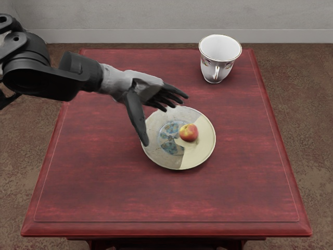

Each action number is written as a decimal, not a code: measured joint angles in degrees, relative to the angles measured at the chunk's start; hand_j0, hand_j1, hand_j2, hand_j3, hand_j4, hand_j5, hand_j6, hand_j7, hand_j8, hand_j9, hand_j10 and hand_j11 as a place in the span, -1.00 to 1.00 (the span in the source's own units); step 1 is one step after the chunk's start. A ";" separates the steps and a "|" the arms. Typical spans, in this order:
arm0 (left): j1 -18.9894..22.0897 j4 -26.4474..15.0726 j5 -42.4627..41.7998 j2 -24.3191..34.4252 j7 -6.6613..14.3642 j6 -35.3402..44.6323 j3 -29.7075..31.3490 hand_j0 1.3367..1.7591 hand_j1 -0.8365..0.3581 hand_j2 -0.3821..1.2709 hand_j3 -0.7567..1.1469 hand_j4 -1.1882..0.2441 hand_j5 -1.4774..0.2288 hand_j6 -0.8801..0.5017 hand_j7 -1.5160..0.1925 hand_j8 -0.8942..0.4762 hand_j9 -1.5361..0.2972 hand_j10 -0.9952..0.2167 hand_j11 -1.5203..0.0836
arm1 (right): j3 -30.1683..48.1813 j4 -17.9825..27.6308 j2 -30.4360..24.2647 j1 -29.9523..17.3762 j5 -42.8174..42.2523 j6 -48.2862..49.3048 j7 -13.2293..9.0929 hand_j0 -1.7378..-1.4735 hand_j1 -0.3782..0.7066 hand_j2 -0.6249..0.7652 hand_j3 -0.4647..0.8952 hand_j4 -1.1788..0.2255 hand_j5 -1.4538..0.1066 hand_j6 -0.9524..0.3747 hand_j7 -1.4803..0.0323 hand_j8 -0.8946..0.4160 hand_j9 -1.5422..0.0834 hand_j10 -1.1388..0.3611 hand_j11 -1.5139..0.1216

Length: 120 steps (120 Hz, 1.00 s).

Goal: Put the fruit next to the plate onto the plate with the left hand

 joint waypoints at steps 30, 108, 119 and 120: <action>7.51 0.38 -23.63 14.32 0.00 -5.42 -4.85 0.52 0.94 -0.52 -0.20 0.63 0.69 0.24 0.74 0.28 0.64 0.60 0.86 | 0.00 0.00 0.00 0.00 -0.01 0.00 0.00 -0.40 -0.91 -0.11 -0.32 0.66 0.84 0.41 0.93 0.34 0.87 0.50 0.83; 19.97 7.68 -46.99 30.81 0.00 -6.00 -5.17 0.52 0.98 -0.54 -0.20 0.66 0.73 0.28 0.77 0.31 0.67 0.64 0.89 | 0.04 0.08 0.00 0.00 -0.05 0.00 0.00 -0.40 -0.91 -0.11 -0.32 0.66 0.84 0.41 0.93 0.34 0.87 0.50 0.83; 20.00 8.67 -47.31 30.81 0.00 -6.00 -5.14 0.52 0.98 -0.54 -0.20 0.66 0.73 0.28 0.77 0.31 0.67 0.65 0.89 | 0.04 0.08 0.00 0.00 -0.04 0.00 0.00 -0.40 -0.91 -0.11 -0.32 0.66 0.84 0.41 0.93 0.34 0.87 0.50 0.83; 19.98 8.72 -47.33 30.81 0.00 -6.00 -5.14 0.52 0.98 -0.54 -0.20 0.66 0.73 0.28 0.77 0.31 0.67 0.65 0.89 | 0.03 0.08 0.00 0.00 -0.04 0.00 0.00 -0.40 -0.91 -0.11 -0.32 0.66 0.84 0.41 0.93 0.34 0.87 0.50 0.83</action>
